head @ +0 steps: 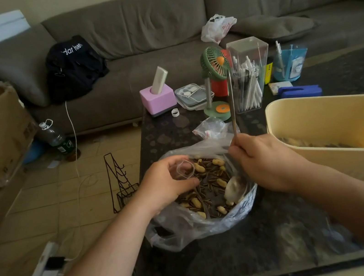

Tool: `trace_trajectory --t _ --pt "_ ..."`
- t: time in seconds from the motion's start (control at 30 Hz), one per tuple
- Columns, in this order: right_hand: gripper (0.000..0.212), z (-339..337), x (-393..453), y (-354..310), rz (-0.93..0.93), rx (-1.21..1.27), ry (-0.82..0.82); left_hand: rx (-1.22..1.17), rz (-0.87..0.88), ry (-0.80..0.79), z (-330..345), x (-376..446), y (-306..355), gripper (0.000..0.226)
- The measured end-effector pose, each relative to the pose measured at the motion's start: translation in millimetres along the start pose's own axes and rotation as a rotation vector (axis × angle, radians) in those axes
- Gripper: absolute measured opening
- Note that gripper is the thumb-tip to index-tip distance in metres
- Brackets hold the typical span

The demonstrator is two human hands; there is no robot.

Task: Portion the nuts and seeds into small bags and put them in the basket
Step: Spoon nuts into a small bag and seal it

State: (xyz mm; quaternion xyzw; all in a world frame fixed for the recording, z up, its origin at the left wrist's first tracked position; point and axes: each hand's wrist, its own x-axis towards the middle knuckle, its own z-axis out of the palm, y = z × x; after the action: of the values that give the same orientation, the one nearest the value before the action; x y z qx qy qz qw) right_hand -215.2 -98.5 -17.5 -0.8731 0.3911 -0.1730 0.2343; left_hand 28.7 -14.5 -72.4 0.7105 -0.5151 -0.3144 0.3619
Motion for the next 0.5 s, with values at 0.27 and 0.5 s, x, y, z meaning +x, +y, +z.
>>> trace_trajectory --t 0.27,0.5 --pt "0.012 5 2 6 -0.218 -0.190 -0.173 0.031 -0.008 -0.024 1 0 -1 0.066" --pt "0.020 16 0 7 -0.082 0.088 -0.360 0.029 -0.013 -0.017 1 0 -1 0.066"
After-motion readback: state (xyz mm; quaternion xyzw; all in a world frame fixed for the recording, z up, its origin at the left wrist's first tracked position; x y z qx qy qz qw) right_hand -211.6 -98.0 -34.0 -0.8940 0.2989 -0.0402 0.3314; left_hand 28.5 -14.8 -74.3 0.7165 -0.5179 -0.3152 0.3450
